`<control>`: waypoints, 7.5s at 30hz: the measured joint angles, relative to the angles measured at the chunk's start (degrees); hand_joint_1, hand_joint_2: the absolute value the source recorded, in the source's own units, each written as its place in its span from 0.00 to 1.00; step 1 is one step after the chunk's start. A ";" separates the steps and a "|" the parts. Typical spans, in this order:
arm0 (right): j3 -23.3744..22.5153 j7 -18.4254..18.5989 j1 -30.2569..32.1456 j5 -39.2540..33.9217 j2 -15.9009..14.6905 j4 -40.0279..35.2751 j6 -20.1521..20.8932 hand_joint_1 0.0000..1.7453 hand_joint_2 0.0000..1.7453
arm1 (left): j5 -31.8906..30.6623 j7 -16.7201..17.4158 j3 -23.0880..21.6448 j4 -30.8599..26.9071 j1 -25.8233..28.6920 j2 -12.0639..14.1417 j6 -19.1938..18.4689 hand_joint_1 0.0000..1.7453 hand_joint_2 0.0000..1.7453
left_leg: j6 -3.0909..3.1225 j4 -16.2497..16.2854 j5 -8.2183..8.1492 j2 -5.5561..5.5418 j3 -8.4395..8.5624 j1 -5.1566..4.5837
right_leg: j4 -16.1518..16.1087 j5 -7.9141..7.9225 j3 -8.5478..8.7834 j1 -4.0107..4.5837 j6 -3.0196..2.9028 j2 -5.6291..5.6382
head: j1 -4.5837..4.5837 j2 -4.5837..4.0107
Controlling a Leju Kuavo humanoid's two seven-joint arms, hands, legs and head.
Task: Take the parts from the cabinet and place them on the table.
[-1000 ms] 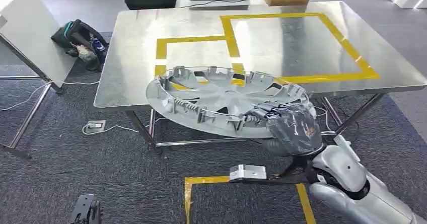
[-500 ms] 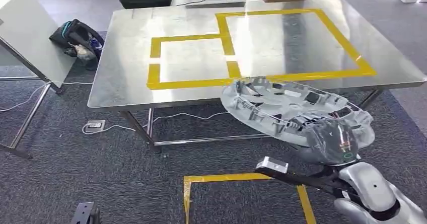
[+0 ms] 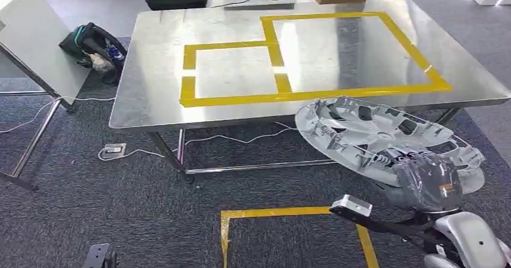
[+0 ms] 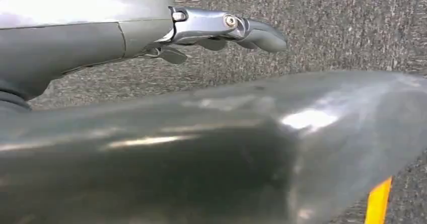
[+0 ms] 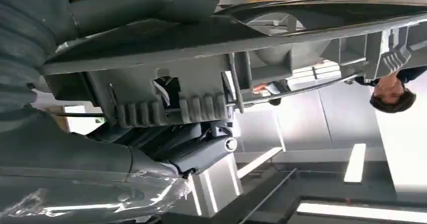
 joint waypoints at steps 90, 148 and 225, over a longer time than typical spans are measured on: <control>-15.13 1.03 6.06 4.04 -1.51 -4.96 5.33 1.00 1.00 | -10.91 4.99 14.80 -4.79 5.19 -2.82 -7.32 0.00 0.00 | 2.19 -2.83 0.58 0.33 4.45 -0.84 | -0.89 -7.34 4.56 -0.77 2.39 -0.18 | 0.55 0.00; -32.13 5.51 1.53 -5.35 -3.63 6.93 20.68 1.00 1.00 | -38.38 19.48 37.38 -15.00 10.54 -12.68 -9.00 0.00 0.00 | -0.75 -0.95 0.42 1.13 0.93 0.55 | -3.06 -0.66 3.79 -1.53 1.72 -0.61 | -0.77 -0.02; 15.34 -0.77 -36.46 -5.73 -0.15 28.28 22.80 0.00 0.00 | -41.16 17.64 37.35 -8.35 4.62 -11.61 -14.84 0.00 0.00 | -0.56 -1.73 1.36 0.92 0.98 0.46 | -2.51 -0.31 3.25 -1.62 1.89 -0.78 | -0.79 -0.02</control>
